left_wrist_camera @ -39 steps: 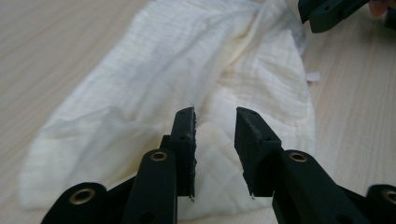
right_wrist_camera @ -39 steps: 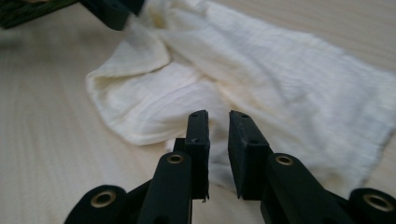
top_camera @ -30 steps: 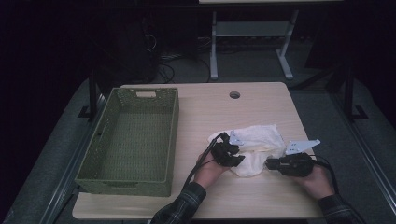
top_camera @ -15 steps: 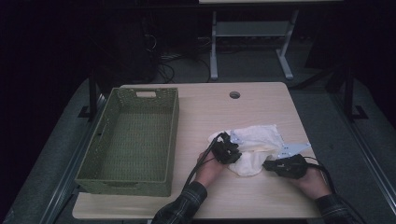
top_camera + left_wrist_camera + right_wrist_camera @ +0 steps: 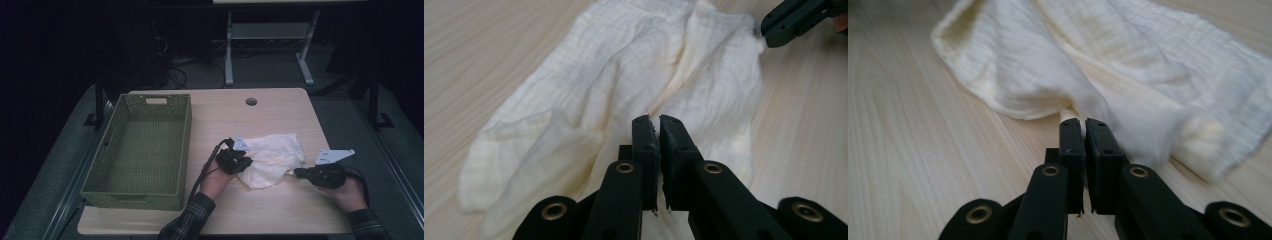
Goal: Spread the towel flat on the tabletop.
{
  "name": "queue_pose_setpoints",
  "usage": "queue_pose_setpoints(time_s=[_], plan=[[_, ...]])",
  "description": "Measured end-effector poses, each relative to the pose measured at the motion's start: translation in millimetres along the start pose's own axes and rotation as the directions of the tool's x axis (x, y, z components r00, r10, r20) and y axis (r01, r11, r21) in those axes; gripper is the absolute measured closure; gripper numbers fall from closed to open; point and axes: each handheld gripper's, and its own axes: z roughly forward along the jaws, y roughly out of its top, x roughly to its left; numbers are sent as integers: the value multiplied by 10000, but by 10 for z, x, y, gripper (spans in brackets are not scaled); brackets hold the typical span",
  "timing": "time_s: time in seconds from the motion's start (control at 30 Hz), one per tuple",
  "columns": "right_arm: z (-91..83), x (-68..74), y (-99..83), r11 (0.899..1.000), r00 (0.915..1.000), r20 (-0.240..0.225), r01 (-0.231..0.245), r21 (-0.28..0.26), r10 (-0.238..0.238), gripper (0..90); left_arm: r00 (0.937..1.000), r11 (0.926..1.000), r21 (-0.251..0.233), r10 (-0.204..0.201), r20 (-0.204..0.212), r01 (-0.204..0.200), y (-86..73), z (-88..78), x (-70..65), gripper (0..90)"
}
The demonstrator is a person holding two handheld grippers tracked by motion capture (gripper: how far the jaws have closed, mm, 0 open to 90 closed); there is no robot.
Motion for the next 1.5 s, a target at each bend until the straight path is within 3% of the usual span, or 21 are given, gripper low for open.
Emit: queue_pose_setpoints(time_s=[0.13, 0.53, 0.8, 0.97, 1.07, 1.13, 1.2, 1.4, 1.5], plan=[[-117, -37, -86, 9995, 9995, 149, -290, -148, 292, 859, 9994, 9989, -319, -326, 90, 329, -55, -151, 4, 852], [-306, -100, -267, 9978, 9967, 473, -656, -96, 660, 859, 9985, 9983, -203, -549, 34, 549, -222, -356, -19, 855], [-392, -83, -397, 9972, 9968, 290, -749, 37, 747, 857, 9974, 9974, 55, -717, -37, 717, -379, -479, -131, 854], [-529, -63, -501, 9954, 9957, -65, -921, -249, 920, 857, 9959, 9962, 85, -868, -244, 870, -452, -580, -226, 858], [-592, -37, -548, 9955, 9960, -143, -882, -334, 878, 857, 9954, 9955, 174, -931, -209, 934, -470, -600, -251, 857], [-627, 10, -605, 9968, 9965, -402, -748, -282, 736, 852, 9951, 9939, 504, -970, -188, 979, -508, -566, -311, 854], [-627, 46, -631, 9978, 9964, -569, -641, -189, 630, 800, 9953, 9936, 586, -959, -155, 966, -535, -539, -345, 832], [-602, 28, -564, 9975, 9961, -687, -579, -399, 551, 731, 9954, 9954, 274, -908, -319, 917, -489, -538, -334, 727], [-530, -5, -508, 9982, 9970, -551, -562, -219, 549, 731, 9942, 9948, 201, -988, -428, 997, -466, -507, -298, 687]])
